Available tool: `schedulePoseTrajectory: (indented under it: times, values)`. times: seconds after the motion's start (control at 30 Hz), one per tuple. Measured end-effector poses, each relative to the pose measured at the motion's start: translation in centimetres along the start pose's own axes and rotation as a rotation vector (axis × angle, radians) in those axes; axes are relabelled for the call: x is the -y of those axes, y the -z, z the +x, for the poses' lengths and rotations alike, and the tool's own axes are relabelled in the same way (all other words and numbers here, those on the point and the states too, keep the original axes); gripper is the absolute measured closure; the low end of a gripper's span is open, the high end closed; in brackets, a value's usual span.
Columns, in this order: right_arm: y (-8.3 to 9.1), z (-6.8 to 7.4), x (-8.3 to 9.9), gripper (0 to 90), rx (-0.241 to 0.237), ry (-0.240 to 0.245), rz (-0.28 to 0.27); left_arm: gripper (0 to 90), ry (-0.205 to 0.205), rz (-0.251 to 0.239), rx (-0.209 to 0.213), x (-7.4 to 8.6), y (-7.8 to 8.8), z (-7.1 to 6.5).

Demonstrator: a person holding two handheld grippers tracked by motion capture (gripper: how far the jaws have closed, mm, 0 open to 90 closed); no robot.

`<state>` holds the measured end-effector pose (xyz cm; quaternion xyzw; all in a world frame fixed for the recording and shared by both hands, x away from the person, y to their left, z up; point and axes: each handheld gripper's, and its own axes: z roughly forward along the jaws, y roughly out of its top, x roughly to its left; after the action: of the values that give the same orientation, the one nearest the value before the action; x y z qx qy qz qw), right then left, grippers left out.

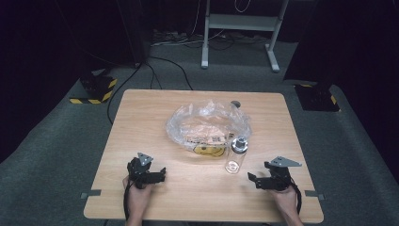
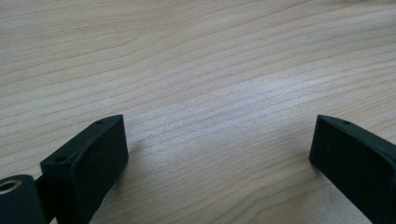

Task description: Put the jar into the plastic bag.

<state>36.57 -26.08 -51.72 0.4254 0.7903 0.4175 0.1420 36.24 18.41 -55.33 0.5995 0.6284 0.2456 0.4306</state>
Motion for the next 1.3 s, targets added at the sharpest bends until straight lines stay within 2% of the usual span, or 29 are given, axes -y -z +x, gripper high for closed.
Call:
schedulePoseTrajectory:
  times: [0.33, 0.6, 0.93, 1.3]
  values:
    - [-0.1, 1.5, -1.3, 9.5, -0.056, 0.027, -0.044, 4.6, 0.002, -0.002, 0.001, 0.0, 0.0, 0.0]
    - [-0.9, 2.6, -2.8, 10.9, -0.086, 0.056, -0.055, 4.6, 0.002, -0.001, 0.001, 0.0, 0.0, 0.0]
    - [-2.1, 3.7, -4.9, 14.1, -0.094, 0.081, -0.07, 4.6, 0.0, 0.0, 0.001, 0.0, 0.0, 0.0]
    - [-3.1, 3.8, -6.4, 18.3, -0.091, 0.089, -0.076, 4.6, 0.003, -0.002, 0.002, 0.0, 0.0, 0.0]
